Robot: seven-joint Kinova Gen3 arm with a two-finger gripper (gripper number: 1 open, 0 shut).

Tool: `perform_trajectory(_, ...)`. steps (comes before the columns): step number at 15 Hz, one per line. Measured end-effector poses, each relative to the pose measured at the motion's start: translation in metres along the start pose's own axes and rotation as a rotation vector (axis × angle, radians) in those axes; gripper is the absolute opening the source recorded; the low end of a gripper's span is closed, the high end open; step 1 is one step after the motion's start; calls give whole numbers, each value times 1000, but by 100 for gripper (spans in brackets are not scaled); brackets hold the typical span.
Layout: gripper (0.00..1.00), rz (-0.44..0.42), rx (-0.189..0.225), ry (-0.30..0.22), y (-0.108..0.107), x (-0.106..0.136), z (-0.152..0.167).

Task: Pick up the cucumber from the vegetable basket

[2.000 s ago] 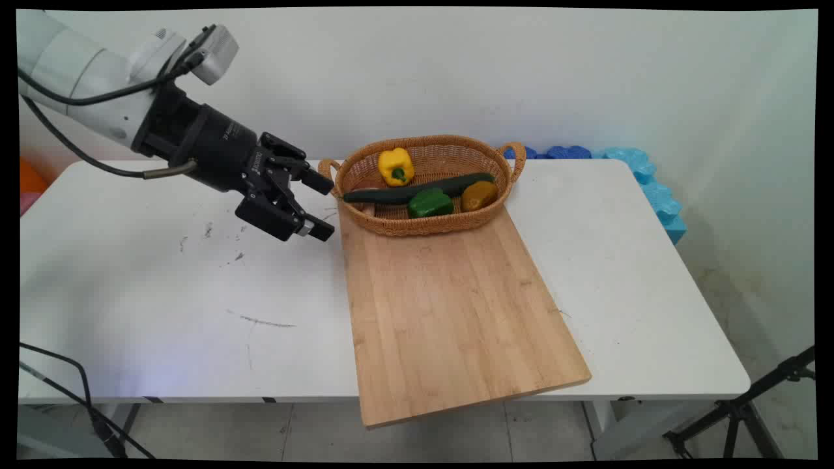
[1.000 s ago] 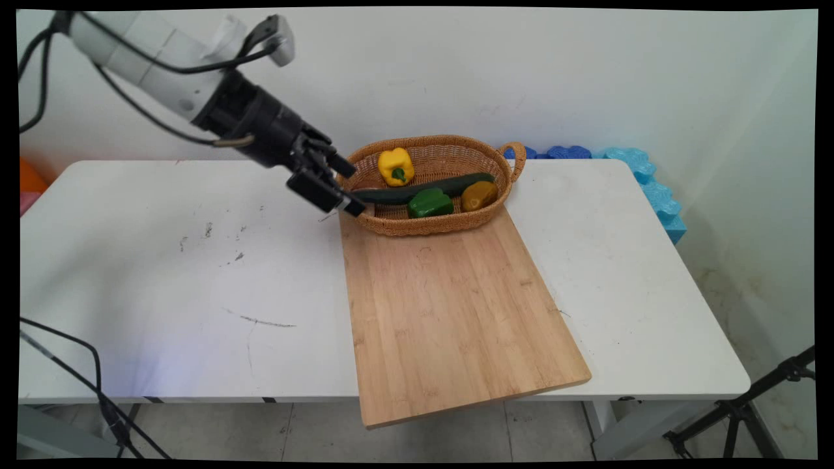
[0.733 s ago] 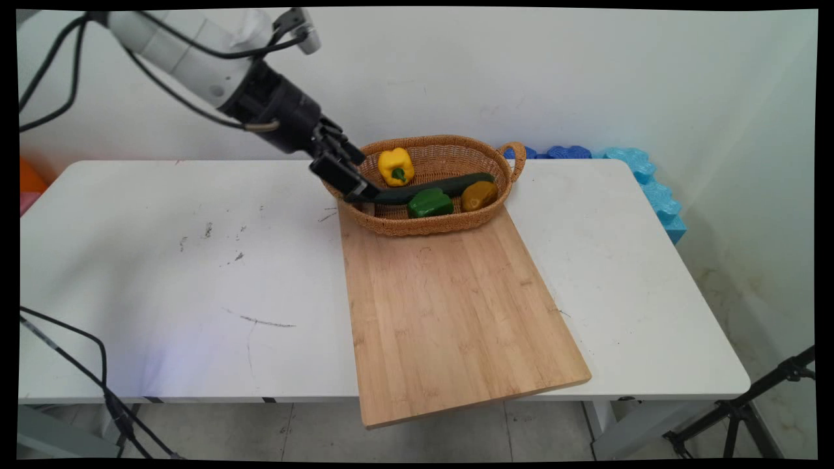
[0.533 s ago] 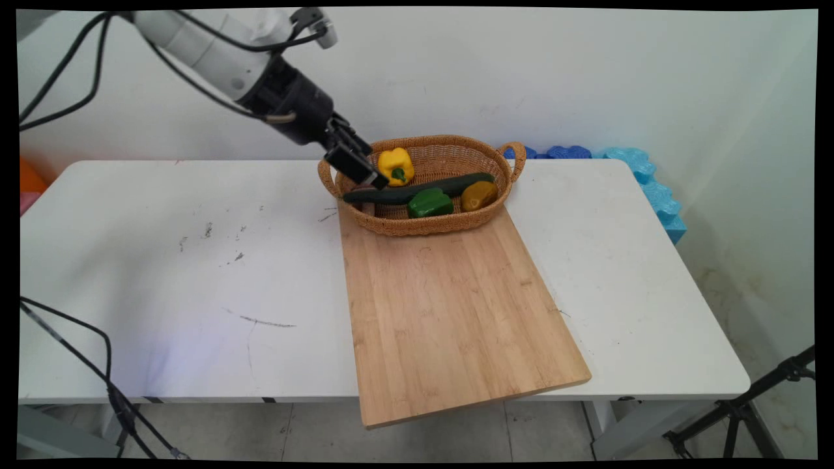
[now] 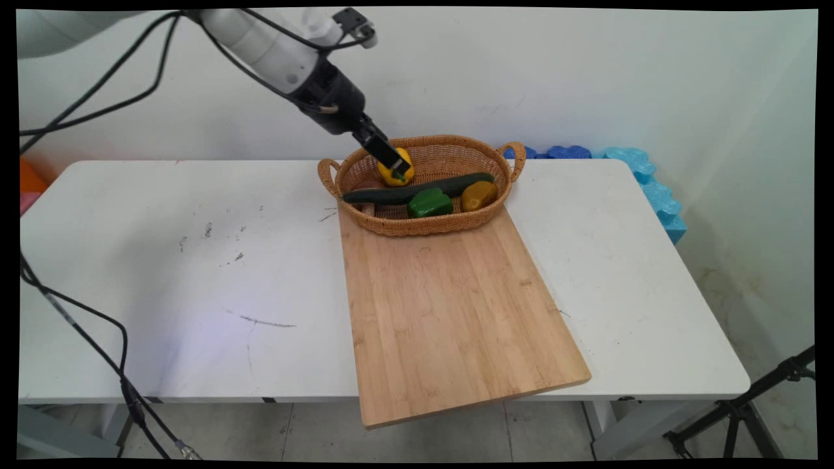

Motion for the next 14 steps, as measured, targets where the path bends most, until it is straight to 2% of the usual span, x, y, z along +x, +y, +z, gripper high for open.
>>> perform_trajectory(5,100,-54,38,-13,-13,18,36)
perform_trajectory(14,100,-131,67,-59,-39,49,120)
